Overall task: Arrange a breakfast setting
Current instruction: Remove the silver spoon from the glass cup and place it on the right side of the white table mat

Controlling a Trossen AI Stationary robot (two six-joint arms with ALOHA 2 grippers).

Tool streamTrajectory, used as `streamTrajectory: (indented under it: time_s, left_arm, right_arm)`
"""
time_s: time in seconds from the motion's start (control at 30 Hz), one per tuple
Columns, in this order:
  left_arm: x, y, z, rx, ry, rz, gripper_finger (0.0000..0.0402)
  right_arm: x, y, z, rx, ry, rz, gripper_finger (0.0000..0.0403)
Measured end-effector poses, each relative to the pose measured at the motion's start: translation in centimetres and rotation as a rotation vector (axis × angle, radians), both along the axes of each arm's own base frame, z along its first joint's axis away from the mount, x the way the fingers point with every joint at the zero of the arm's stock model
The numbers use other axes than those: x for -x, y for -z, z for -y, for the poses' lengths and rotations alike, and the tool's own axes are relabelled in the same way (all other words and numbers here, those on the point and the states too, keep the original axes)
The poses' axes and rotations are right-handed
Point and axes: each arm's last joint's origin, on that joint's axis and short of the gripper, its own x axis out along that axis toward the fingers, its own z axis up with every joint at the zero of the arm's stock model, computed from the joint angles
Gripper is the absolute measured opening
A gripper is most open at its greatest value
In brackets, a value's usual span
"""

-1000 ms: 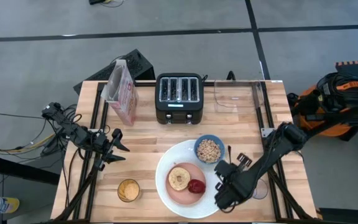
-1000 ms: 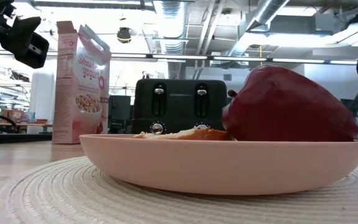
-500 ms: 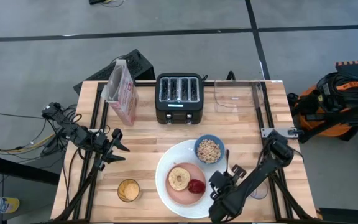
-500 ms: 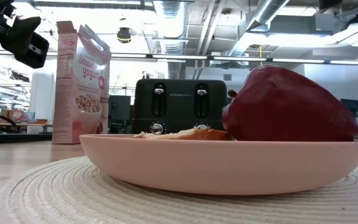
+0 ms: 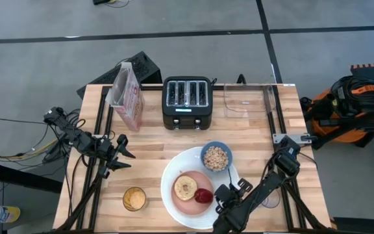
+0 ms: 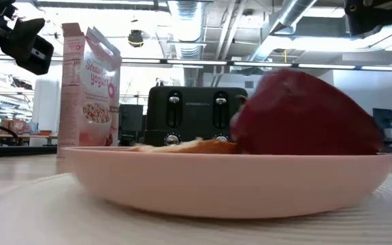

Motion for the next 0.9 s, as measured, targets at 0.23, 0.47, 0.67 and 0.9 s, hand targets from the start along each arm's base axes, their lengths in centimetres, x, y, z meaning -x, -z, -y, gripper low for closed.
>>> streamTrajectory:
  time_s: [0.23,0.47,0.67,0.9]
  left_arm:
    - [0.00,0.00,0.00,0.000,0.000,0.000,0.0169]
    - [0.00,0.00,0.00,0.000,0.000,0.000,0.0169]
    - [0.00,-0.01,0.00,0.000,0.000,0.000,0.0169]
    - [0.00,0.00,0.00,0.000,0.000,0.000,0.0169]
  right_arm:
    - [0.01,0.02,-0.09,-0.026,0.011,-0.015,0.0044]
    - [-0.03,0.03,-0.04,-0.034,0.015,-0.024,0.0060]
    - [-0.04,0.03,-0.03,-0.033,0.015,-0.024,0.0084]
    - [-0.23,-0.33,0.16,-0.044,0.019,-0.007,0.0125]
